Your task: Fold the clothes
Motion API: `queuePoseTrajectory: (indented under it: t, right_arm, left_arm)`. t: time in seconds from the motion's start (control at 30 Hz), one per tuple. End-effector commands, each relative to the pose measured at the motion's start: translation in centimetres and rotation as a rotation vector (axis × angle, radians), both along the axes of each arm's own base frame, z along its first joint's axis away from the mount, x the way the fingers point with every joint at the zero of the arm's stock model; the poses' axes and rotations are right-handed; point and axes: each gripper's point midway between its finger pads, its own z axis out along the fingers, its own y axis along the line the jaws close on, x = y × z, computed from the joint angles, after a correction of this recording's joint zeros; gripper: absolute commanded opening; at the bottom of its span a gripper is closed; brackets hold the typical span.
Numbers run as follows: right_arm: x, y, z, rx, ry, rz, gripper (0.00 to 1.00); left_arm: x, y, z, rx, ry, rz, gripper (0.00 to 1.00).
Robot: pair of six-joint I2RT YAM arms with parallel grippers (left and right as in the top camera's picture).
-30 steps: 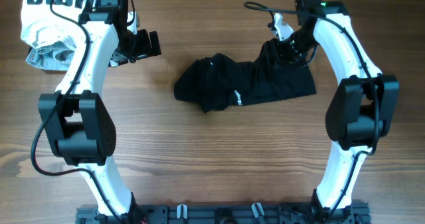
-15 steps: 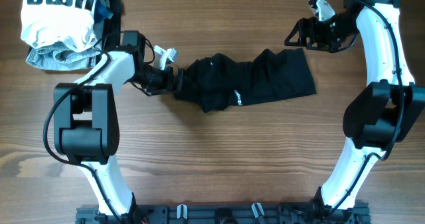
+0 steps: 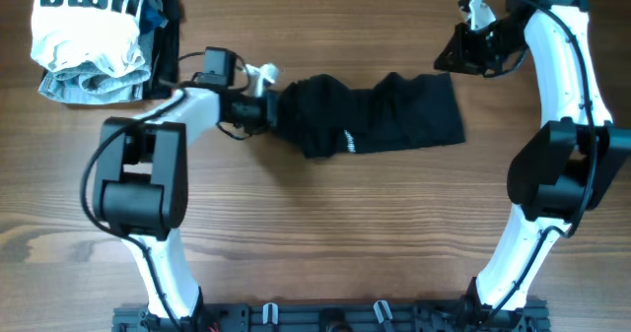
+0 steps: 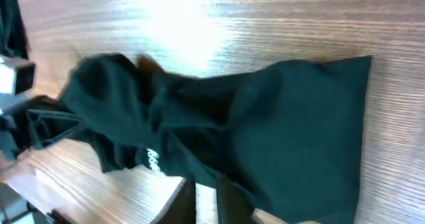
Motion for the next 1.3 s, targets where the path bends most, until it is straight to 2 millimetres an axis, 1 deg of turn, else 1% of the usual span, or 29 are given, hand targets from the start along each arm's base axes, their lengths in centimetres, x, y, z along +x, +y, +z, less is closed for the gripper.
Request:
queuePoseTrajectory:
  t: [0.0,0.03,0.07,0.13,0.17,0.2,0.27,0.33,0.4,0.47,0.5,0.57,0.63,0.7,0.73,0.77,0.8,0.83,0.87,0.93,0.97,1.0,1.03,1.07,1.1,1.13,1.17,1.23,1.27]
  right_arm:
    - [-1.2,1.3,-1.6,-0.011,0.054,-0.007,0.04]
    - [-1.4,2.1,-2.8,0.001,0.065,-0.001,0.04]
    - [-1.5,3.2,-3.7,0.038,0.072,-0.004,0.04]
    - [-1.7,5.3,-5.4,0.101,0.074,0.004,0.04]
    - [-1.8,6.0,-6.1,0.109,0.076,-0.002,0.04]
    - [-1.9,7.0,-7.3,0.111,0.072,0.002,0.04]
    - [-2.1,9.7,-9.3,0.123,0.046,0.017,0.04]
    - [-2.1,11.6,-10.1,0.134,0.023,0.024,0.04]
    - [-1.9,12.7,-10.2,0.134,0.007,0.034,0.04]
    - [-1.8,12.6,-10.8,0.127,0.03,0.0,0.04]
    - [-1.8,12.5,-11.1,0.121,0.039,-0.008,0.04]
    - [-2.0,12.5,-11.8,0.116,0.059,-0.017,0.04]
    - [-2.0,12.4,-11.9,0.117,0.065,-0.025,0.04]
    - [-2.0,12.4,-11.9,0.118,0.07,-0.033,0.04]
    - [-1.9,12.3,-11.9,0.12,0.072,-0.042,0.04]
    - [-1.4,12.2,-11.6,0.147,0.073,-0.07,0.04]
    - [-0.8,12.4,-10.5,0.208,0.053,-0.065,0.04]
    - [0.2,12.7,-8.3,0.317,0.021,-0.058,0.05]
    - [1.8,12.0,-5.4,0.406,-0.025,-0.081,0.04]
    - [4.4,9.0,1.7,0.506,-0.163,-0.111,0.04]
    - [5.2,6.8,5.5,0.534,-0.241,-0.138,0.04]
    - [5.6,4.1,9.2,0.531,-0.334,-0.178,0.09]
    - [5.6,2.0,11.6,0.526,-0.405,-0.206,0.13]
    - [5.4,-0.4,14.0,0.51,-0.48,-0.236,0.23]
    - [5.0,-2.1,15.4,0.499,-0.519,-0.262,0.27]
    - [4.7,-3.3,15.9,0.491,-0.532,-0.283,0.33]
    - [4.4,-3.9,15.7,0.484,-0.523,-0.293,0.36]
    - [3.8,-3.8,14.4,0.438,-0.499,-0.276,0.43]
    - [3.6,-3.7,13.7,0.412,-0.484,-0.276,0.45]
  left_arm:
    - [2.7,5.2,4.7,0.011,-0.055,0.175,0.04]
    - [3.2,7.0,6.2,0.032,-0.108,0.206,0.04]
    - [3.4,8.2,7.8,0.05,-0.171,0.213,0.04]
    - [3.4,9.4,8.9,0.106,-0.194,0.25,0.04]
    - [3.2,9.5,9.0,0.13,-0.195,0.258,0.04]
    - [3.0,9.3,9.0,0.152,-0.192,0.256,0.04]
    - [2.7,8.1,8.9,0.159,-0.2,0.223,0.04]
    - [2.5,6.5,9.0,0.173,-0.213,0.188,0.04]
    - [2.4,4.3,9.8,0.168,-0.241,0.14,0.04]
    - [2.3,1.7,10.9,0.167,-0.283,0.085,0.04]
    - [2.4,0.9,11.3,0.172,-0.299,0.072,0.04]
    - [2.6,-1.8,12.9,0.171,-0.366,0.033,0.04]
    - [2.8,-4.2,13.8,0.15,-0.398,0.039,0.04]
    - [2.6,-7.4,14.7,0.128,-0.453,0.019,0.04]
    - [2.1,-9.5,15.0,0.138,-0.506,-0.001,0.04]
    - [1.8,-10.5,14.7,0.176,-0.525,-0.001,0.04]
    - [1.6,-11.1,14.0,0.217,-0.53,0.004,0.04]
    - [1.4,-11.4,13.4,0.249,-0.531,0.007,0.04]
    - [1.1,-12.1,12.8,0.269,-0.532,-0.002,0.04]
    - [0.6,-13.2,12.3,0.262,-0.537,-0.025,0.05]
    - [0.6,-13.6,12.1,0.26,-0.538,-0.031,0.31]
    - [0.6,-13.6,11.8,0.261,-0.537,-0.033,0.91]
    - [0.7,-13.7,11.8,0.259,-0.54,-0.031,1.0]
    - [0.9,-13.8,12.1,0.252,-0.553,-0.028,1.0]
    - [1.4,-14.1,12.8,0.23,-0.581,-0.015,1.0]
    - [2.0,-14.5,13.8,0.198,-0.611,0.01,1.0]
    - [2.8,-15.0,15.1,0.159,-0.661,0.033,1.0]
    - [3.6,-15.4,16.9,0.112,-0.716,0.063,1.0]
    - [3.9,-15.2,17.7,0.1,-0.737,0.075,1.0]
